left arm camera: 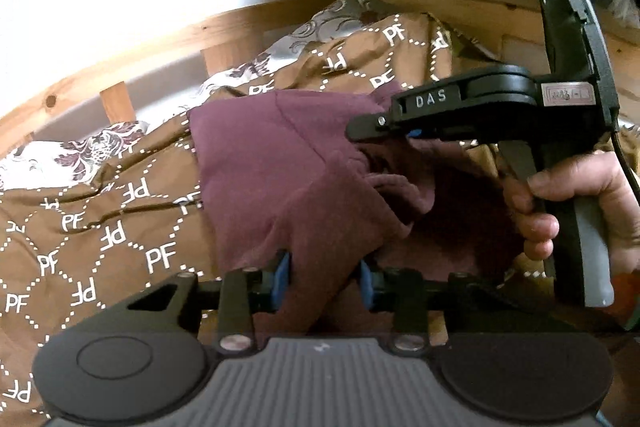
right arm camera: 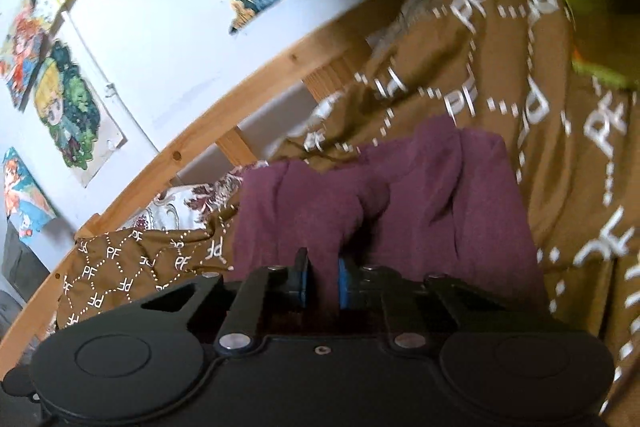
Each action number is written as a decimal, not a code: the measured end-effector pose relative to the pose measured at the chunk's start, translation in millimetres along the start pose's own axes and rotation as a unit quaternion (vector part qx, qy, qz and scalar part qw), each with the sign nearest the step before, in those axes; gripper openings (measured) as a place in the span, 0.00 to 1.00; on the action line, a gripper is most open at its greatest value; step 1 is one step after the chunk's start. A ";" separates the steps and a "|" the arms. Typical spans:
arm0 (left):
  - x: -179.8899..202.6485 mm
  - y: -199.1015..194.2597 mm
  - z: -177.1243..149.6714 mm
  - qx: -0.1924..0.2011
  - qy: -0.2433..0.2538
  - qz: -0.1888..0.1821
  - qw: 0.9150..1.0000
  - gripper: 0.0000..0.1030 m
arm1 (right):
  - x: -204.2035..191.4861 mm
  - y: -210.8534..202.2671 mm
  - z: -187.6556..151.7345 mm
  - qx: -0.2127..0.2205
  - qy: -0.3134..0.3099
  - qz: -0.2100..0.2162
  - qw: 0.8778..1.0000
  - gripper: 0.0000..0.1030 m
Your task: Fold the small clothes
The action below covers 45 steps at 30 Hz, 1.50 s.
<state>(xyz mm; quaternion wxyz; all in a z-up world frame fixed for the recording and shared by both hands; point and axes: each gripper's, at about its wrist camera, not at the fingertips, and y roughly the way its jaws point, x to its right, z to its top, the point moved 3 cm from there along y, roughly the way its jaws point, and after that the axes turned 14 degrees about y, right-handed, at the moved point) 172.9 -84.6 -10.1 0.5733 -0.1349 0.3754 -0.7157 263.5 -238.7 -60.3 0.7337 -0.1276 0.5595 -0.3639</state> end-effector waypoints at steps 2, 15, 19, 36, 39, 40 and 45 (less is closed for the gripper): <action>3.5 -1.1 2.5 0.006 -0.001 -0.009 1.000 0.37 | -8.3 -7.9 3.8 0.015 -0.026 -0.001 1.000 0.13; 48.0 3.0 4.6 0.015 0.008 -0.073 0.997 0.42 | -9.5 -66.1 21.2 0.065 -0.083 -0.063 0.992 0.10; 47.5 4.3 0.1 0.013 -0.019 -0.096 0.995 0.45 | 5.3 -69.2 12.4 0.052 -0.082 -0.106 0.990 0.10; -21.1 -30.2 -26.2 0.027 -0.212 -0.062 0.975 0.99 | 16.5 -68.7 -4.7 0.047 -0.093 -0.196 0.975 0.17; -36.1 -25.3 -38.0 -0.002 -0.250 -0.033 0.968 0.99 | 12.0 -77.6 -5.8 0.057 -0.081 -0.211 0.972 0.33; -40.3 -22.6 -42.2 -0.015 -0.261 -0.025 0.965 0.99 | 9.1 -81.6 -6.6 0.059 -0.073 -0.209 0.973 0.35; -48.4 -12.0 -57.2 -0.049 -0.294 -0.025 0.954 0.99 | -15.1 -98.6 -19.3 0.057 -0.047 -0.162 0.984 0.77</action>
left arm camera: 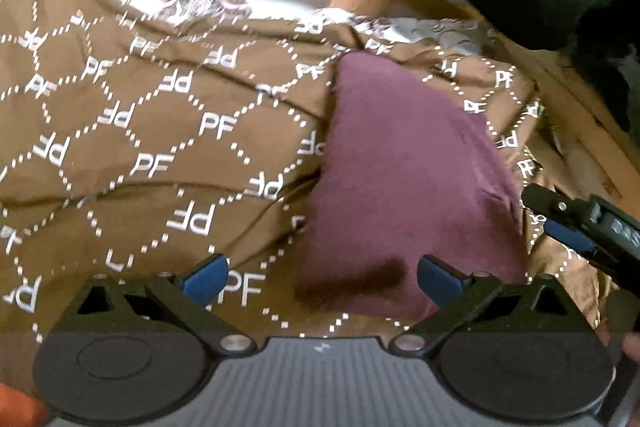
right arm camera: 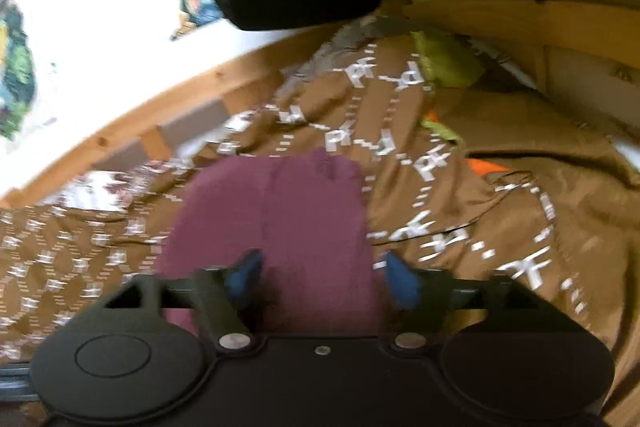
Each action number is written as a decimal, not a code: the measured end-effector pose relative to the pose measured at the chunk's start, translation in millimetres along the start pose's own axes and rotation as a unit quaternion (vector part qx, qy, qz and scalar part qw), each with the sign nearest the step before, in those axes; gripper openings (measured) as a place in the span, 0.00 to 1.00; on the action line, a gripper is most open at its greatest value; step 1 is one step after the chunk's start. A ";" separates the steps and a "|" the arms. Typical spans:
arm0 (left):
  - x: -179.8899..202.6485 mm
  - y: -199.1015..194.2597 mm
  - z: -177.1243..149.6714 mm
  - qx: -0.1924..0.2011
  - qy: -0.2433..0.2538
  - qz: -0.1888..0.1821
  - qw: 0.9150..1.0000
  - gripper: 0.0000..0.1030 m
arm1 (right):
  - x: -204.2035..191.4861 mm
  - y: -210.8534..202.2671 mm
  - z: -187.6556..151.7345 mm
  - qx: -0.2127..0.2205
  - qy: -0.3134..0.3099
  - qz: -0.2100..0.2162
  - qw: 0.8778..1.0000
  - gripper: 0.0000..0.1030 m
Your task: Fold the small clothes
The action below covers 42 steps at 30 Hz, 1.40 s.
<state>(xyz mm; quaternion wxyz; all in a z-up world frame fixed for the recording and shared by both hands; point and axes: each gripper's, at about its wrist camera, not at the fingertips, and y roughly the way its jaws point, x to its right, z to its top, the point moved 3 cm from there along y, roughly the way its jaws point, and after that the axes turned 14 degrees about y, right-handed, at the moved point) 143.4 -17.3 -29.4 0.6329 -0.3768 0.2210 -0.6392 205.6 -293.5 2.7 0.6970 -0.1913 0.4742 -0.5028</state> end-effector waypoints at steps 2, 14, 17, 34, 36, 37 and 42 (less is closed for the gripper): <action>-3.6 1.3 -2.3 -0.003 -0.007 0.010 1.000 0.99 | -10.1 -5.4 -6.7 -0.007 -0.008 0.015 1.000 0.79; -13.9 13.7 -6.1 -0.018 -0.038 0.025 0.999 0.99 | -31.7 18.1 -40.9 -0.048 -0.132 -0.047 0.989 0.26; -10.7 13.2 -6.6 -0.014 -0.030 0.021 0.999 0.99 | -31.7 12.1 -33.6 -0.047 -0.134 -0.048 0.989 0.16; 2.4 33.2 -15.3 -0.047 -0.009 0.030 0.998 0.99 | 13.5 10.2 -0.7 0.024 -0.041 -0.014 0.999 0.43; 3.3 33.9 -15.8 -0.048 -0.008 0.031 0.998 0.99 | 21.7 22.4 1.9 0.020 -0.017 -0.011 1.000 0.43; 3.1 33.9 -15.6 -0.048 -0.007 0.031 0.998 0.99 | 26.3 29.5 2.9 0.015 -0.001 -0.006 1.000 0.41; 3.3 33.5 -15.3 -0.046 -0.006 0.026 0.999 0.99 | 28.7 47.9 7.4 0.011 0.018 0.019 1.000 0.06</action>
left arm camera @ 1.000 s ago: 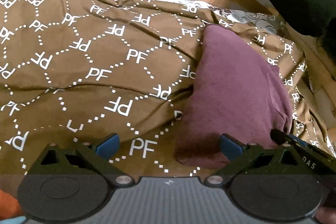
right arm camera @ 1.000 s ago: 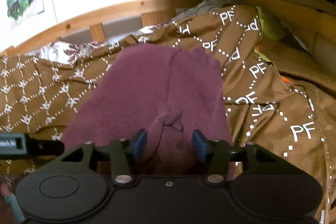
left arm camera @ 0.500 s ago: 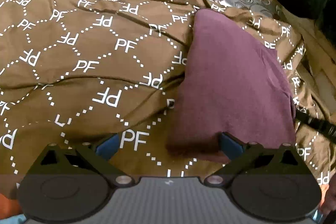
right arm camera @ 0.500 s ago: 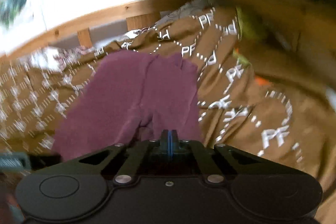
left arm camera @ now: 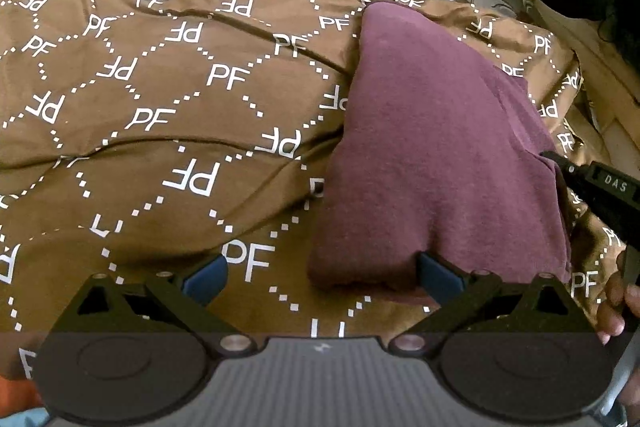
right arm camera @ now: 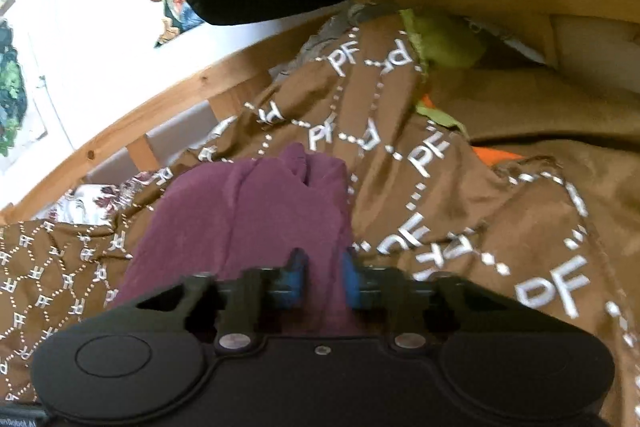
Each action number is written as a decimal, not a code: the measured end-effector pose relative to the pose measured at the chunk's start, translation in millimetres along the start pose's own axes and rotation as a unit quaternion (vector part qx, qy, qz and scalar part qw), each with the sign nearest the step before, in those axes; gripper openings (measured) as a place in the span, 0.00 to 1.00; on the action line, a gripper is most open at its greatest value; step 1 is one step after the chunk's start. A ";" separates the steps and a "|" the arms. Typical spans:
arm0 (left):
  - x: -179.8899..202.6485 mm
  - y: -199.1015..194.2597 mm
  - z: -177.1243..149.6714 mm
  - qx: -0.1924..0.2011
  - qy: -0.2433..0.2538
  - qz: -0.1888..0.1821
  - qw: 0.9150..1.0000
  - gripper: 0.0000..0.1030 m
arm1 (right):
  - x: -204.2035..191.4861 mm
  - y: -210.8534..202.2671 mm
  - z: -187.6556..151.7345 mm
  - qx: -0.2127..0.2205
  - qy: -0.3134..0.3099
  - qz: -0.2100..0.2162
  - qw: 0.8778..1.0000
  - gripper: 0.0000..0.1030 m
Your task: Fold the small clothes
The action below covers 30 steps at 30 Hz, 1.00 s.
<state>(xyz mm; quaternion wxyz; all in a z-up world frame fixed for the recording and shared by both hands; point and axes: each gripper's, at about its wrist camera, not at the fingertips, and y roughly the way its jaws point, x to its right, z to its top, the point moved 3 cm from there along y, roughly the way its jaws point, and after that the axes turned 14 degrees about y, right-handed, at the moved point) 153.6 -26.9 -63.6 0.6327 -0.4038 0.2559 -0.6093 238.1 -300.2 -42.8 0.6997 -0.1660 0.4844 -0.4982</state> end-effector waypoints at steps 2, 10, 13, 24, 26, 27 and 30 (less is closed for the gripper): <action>1.6 -3.2 1.3 0.008 0.000 -0.015 1.000 0.99 | -6.0 -1.0 2.8 0.008 -0.017 0.004 1.000 0.04; 2.8 -29.1 15.3 0.111 -0.017 -0.070 0.991 0.99 | 0.1 -9.2 27.2 0.070 -0.043 -0.034 0.996 0.03; -5.1 -17.8 19.8 0.087 -0.038 -0.057 0.994 0.99 | 10.6 0.6 20.6 0.044 -0.025 -0.036 0.998 0.03; -21.7 9.1 1.8 0.021 -0.065 -0.049 0.996 0.99 | 21.2 4.8 7.3 0.016 -0.008 -0.043 0.999 0.14; -21.3 8.8 0.7 0.021 -0.061 -0.046 0.997 0.99 | 22.2 2.5 7.4 0.016 -0.002 -0.039 0.999 0.19; -21.4 9.2 0.2 0.020 -0.061 -0.046 0.997 0.99 | 22.7 1.4 7.2 0.016 0.002 -0.037 0.999 0.21; -21.1 10.7 2.3 0.018 -0.064 -0.047 0.997 0.99 | 24.9 -4.3 7.1 0.021 0.023 -0.024 0.999 0.35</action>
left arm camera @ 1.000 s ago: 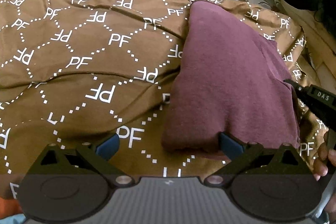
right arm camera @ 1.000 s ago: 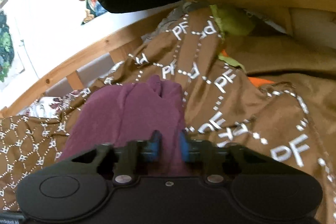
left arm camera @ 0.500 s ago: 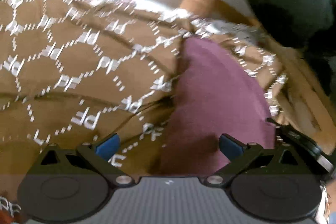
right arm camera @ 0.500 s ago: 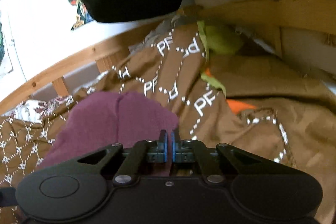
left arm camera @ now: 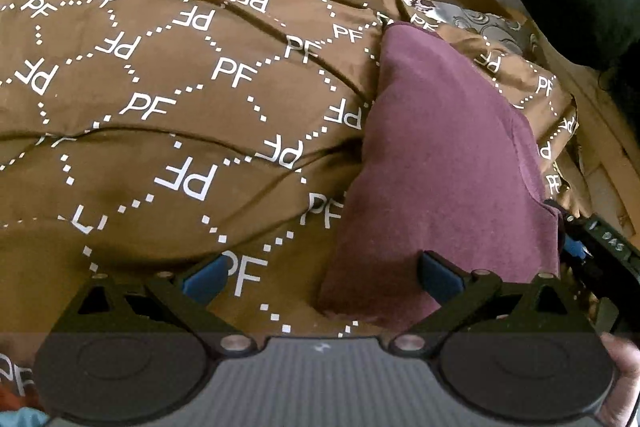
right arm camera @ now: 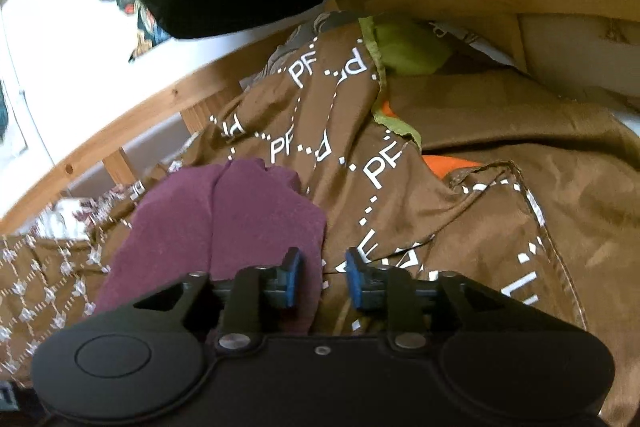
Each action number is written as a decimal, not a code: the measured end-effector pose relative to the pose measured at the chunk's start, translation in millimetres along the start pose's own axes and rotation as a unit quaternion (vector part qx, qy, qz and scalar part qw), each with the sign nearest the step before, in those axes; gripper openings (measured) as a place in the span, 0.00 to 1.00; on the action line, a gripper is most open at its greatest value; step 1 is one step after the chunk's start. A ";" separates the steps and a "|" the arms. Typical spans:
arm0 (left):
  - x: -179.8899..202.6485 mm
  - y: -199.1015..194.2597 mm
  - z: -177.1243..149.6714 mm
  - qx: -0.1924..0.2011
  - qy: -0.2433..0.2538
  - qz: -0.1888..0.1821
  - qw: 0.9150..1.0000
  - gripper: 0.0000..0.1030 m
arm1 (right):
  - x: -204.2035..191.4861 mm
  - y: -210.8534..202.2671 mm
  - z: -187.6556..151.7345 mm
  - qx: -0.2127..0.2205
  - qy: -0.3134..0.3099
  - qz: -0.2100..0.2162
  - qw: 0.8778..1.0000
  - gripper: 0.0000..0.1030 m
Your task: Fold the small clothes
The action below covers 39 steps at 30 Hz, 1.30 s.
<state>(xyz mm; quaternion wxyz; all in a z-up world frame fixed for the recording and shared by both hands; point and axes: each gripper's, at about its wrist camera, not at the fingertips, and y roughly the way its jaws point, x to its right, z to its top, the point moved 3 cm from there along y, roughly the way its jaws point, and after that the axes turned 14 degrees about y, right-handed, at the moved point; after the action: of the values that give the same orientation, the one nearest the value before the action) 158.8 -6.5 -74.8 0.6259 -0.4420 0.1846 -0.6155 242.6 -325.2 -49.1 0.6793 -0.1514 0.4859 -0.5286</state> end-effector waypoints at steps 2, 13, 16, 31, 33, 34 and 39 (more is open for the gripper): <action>0.9 -1.3 -0.6 0.000 0.000 0.000 1.000 0.99 | 0.3 -3.4 0.5 0.001 0.013 0.018 1.000 0.53; 0.2 1.3 -2.8 0.000 -0.001 0.005 1.000 1.00 | -12.7 2.8 -12.7 -0.012 -0.034 0.023 0.999 0.84; -2.5 3.4 -5.6 -0.001 -0.002 0.006 1.000 1.00 | -18.7 6.4 -21.3 -0.011 -0.071 0.012 0.997 0.92; 0.0 3.8 -12.0 0.012 0.012 0.015 1.000 1.00 | -15.8 -2.0 -1.1 0.031 -0.020 0.057 0.998 0.79; 0.0 3.9 -12.1 0.013 0.015 0.014 1.000 1.00 | -18.5 4.5 5.2 0.042 -0.038 0.066 0.996 0.67; 0.2 4.1 -12.2 0.013 0.016 0.014 1.000 1.00 | -21.0 10.1 8.4 0.044 -0.051 0.069 0.995 0.61; 0.6 4.4 -12.7 0.013 0.025 0.014 1.000 1.00 | -38.8 39.9 22.0 0.037 -0.132 0.095 0.986 0.58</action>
<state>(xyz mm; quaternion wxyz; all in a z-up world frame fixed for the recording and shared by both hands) 151.7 -11.8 -84.9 0.6353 -0.4158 0.1979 -0.6199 284.6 -282.6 -47.8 0.7900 -0.1477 0.3843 -0.4542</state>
